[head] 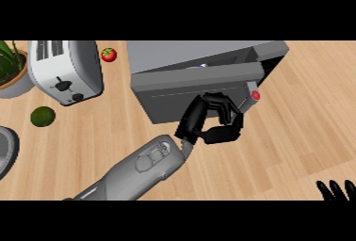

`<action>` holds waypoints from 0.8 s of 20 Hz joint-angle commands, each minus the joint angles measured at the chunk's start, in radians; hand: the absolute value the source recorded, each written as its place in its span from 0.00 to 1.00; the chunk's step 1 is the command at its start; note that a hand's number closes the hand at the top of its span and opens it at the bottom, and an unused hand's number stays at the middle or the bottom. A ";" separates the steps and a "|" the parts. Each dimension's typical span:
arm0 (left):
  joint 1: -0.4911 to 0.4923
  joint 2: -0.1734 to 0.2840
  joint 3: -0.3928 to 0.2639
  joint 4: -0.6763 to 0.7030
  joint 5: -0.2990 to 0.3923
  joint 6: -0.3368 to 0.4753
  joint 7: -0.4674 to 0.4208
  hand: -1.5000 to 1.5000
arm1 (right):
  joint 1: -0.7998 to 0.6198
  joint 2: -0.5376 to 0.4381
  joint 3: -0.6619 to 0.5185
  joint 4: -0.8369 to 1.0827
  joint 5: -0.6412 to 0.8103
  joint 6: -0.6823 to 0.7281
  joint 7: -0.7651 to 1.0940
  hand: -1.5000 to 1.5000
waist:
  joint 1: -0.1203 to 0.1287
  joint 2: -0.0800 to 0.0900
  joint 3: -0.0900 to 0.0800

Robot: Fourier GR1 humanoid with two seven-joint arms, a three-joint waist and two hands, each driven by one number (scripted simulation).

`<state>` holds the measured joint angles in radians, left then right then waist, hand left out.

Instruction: Pick up the milk, place it into the microwave and close the microwave

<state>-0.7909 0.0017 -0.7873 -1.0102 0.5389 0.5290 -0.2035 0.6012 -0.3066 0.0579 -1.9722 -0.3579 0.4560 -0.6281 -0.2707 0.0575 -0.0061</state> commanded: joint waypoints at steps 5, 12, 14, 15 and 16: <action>-0.119 -0.002 0.058 0.122 0.103 -0.008 -0.072 1.00 | 0.017 -0.022 0.004 -0.064 -0.046 0.020 0.027 0.00 | -0.051 0.018 0.002; -0.152 -0.002 0.068 0.176 0.160 -0.008 -0.128 1.00 | 0.024 -0.049 0.001 -0.104 -0.083 0.047 0.040 0.00 | -0.074 0.023 0.003; -0.165 -0.001 0.079 0.178 0.178 -0.007 -0.137 1.00 | 0.029 -0.059 -0.006 -0.116 -0.102 0.051 0.049 0.00 | -0.068 0.022 0.003; -0.160 -0.001 0.066 0.183 0.181 -0.006 -0.147 1.00 | 0.030 -0.058 -0.001 -0.111 -0.106 0.054 0.050 0.00 | -0.070 0.022 0.005; -0.158 -0.001 0.071 0.194 0.184 -0.011 -0.158 1.00 | 0.043 -0.063 0.003 -0.108 -0.111 0.060 0.056 0.00 | -0.068 0.025 0.005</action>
<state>-0.8808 0.0036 -0.7478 -0.8963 0.6966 0.5412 -0.3478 0.6321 -0.3579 0.0579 -2.0721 -0.4464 0.4944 -0.5760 -0.3284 0.0680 -0.0034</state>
